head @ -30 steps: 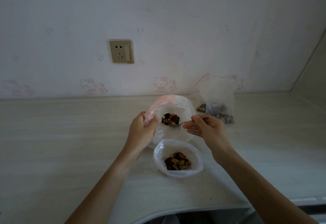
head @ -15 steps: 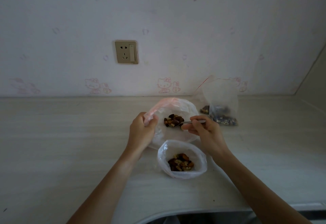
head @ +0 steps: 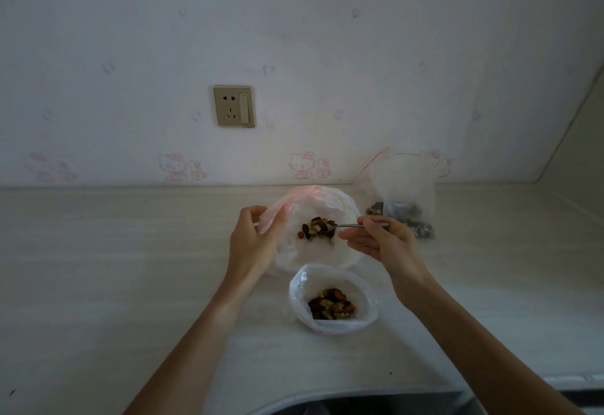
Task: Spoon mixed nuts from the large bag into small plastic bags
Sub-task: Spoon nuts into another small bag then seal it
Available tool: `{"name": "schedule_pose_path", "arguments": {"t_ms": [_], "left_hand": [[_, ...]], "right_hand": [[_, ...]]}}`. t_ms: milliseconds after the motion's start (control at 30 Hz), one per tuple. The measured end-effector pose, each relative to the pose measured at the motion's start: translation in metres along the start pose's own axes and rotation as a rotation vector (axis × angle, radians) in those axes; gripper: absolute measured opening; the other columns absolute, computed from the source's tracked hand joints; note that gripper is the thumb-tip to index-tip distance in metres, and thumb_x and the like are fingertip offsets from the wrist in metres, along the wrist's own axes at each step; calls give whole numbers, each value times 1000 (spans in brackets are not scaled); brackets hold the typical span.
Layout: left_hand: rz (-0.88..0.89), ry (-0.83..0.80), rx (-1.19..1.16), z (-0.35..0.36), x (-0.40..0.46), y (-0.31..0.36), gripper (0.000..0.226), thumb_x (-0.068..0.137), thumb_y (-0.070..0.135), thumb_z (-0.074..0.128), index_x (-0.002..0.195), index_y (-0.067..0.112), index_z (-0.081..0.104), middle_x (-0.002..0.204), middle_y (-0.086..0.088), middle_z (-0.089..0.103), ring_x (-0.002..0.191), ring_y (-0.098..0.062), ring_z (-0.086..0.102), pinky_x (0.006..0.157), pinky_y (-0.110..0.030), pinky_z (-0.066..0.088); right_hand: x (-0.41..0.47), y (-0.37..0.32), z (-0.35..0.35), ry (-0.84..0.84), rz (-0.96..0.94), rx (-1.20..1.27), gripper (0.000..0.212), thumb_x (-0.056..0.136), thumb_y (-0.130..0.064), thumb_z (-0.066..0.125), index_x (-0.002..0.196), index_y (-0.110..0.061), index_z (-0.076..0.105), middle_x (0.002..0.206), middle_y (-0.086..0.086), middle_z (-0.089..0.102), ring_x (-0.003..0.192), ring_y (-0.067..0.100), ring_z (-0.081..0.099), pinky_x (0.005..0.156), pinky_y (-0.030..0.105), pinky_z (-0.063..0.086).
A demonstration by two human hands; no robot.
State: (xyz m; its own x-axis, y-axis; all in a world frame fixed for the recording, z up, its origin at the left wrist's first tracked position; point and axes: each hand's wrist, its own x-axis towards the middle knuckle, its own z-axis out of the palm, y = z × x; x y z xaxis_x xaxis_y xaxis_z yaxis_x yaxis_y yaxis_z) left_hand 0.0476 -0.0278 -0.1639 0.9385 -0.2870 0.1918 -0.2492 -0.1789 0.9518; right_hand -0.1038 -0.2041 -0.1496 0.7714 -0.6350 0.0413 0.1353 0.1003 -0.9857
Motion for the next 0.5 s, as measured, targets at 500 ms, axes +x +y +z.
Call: {"name": "schedule_pose_path", "arguments": {"t_ms": [500], "left_hand": [[370, -133, 158, -20, -68, 30, 5, 96, 30, 69, 91, 30, 69, 94, 25, 70, 89, 3, 66, 69, -9, 47]], "right_hand": [[-69, -47, -50, -153, 2, 169, 27, 105, -12, 49, 115, 10, 61, 102, 36, 72, 101, 48, 73, 87, 47, 63]]}}
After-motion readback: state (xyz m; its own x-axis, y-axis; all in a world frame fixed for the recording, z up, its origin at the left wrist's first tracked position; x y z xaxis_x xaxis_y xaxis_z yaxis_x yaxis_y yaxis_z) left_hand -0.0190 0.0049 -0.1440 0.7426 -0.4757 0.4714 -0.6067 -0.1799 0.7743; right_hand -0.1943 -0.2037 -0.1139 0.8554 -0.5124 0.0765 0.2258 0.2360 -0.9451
